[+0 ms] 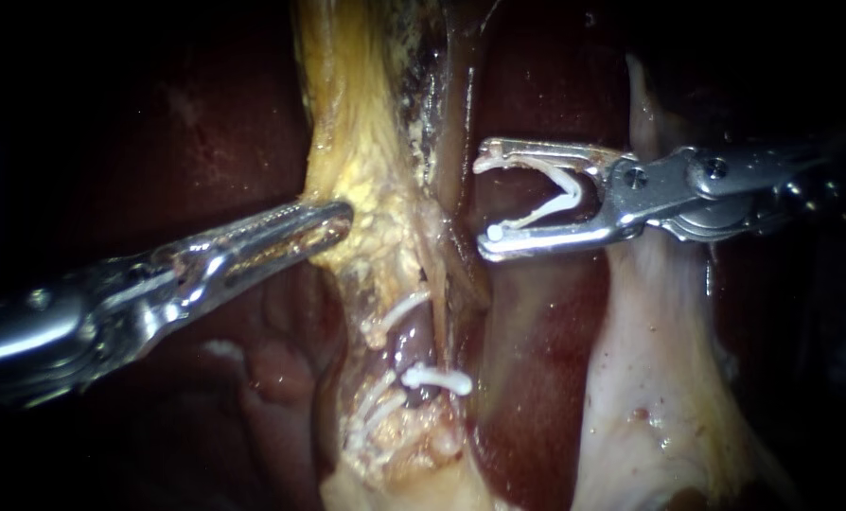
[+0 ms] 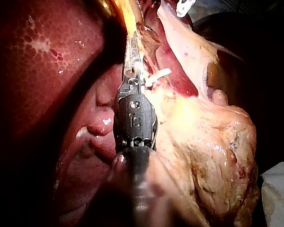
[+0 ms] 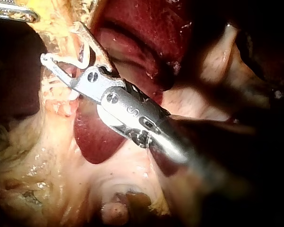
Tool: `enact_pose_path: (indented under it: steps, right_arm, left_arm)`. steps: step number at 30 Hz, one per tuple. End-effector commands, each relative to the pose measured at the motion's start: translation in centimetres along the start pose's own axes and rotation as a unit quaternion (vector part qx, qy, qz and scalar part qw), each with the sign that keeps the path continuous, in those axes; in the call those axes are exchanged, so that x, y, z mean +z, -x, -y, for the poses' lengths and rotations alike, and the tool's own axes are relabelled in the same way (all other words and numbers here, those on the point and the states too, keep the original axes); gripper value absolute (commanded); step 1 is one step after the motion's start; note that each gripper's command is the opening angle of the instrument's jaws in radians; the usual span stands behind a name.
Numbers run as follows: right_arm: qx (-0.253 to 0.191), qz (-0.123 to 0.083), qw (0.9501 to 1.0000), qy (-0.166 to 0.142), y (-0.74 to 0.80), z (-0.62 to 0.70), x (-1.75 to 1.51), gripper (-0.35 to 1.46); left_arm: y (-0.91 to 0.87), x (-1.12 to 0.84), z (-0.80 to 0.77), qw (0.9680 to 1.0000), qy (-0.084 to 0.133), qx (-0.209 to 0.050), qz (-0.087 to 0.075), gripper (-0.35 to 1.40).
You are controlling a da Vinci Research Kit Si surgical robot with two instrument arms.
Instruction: Clipping second clip right tube
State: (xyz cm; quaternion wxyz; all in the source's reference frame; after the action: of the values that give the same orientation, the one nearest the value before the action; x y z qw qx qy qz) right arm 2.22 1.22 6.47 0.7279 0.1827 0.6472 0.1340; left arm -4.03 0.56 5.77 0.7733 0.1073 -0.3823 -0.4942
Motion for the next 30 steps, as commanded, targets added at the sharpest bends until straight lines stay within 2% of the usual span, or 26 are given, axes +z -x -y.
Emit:
enact_pose_path:
  steps: [1,4,6,9,15,20,25,30]
  right_arm:
    - [0.000,0.000,1.0000,0.000,0.00,0.00,0.00,0.60]
    - [-0.003,0.000,1.0000,-0.003,0.07,0.04,0.01,0.60]
    - [0.030,0.003,0.9995,-0.013,0.19,0.11,0.05,0.59]
    - [0.068,0.023,0.9969,-0.031,0.42,0.21,0.15,0.58]
    - [0.168,0.070,0.9818,-0.055,1.06,0.41,0.49,0.56]
    - [0.223,0.099,0.9684,-0.052,1.42,0.43,0.62,0.55]
    - [0.244,0.109,0.9625,-0.046,1.55,0.37,0.66,0.53]
    - [0.258,0.109,0.9590,-0.044,1.57,0.35,0.70,0.51]
  left_arm:
    - [0.01,0.00,0.00,1.0000,0.000,0.000,0.000,-0.35]
    - [0.03,-0.03,-0.01,1.0000,-0.001,0.000,-0.001,-0.35]
    - [0.07,-0.07,-0.03,1.0000,-0.003,-0.001,-0.002,-0.35]
    - [0.20,-0.20,-0.08,1.0000,-0.002,-0.003,-0.004,-0.35]
    - [0.48,-0.53,-0.09,0.9998,0.003,-0.012,0.016,-0.35]
    - [0.65,-0.74,0.00,0.9994,0.003,-0.015,0.029,-0.35]
    - [0.68,-0.81,0.11,0.9993,0.005,-0.012,0.034,-0.35]
    - [0.69,-0.83,0.15,0.9993,0.006,-0.009,0.035,-0.35]
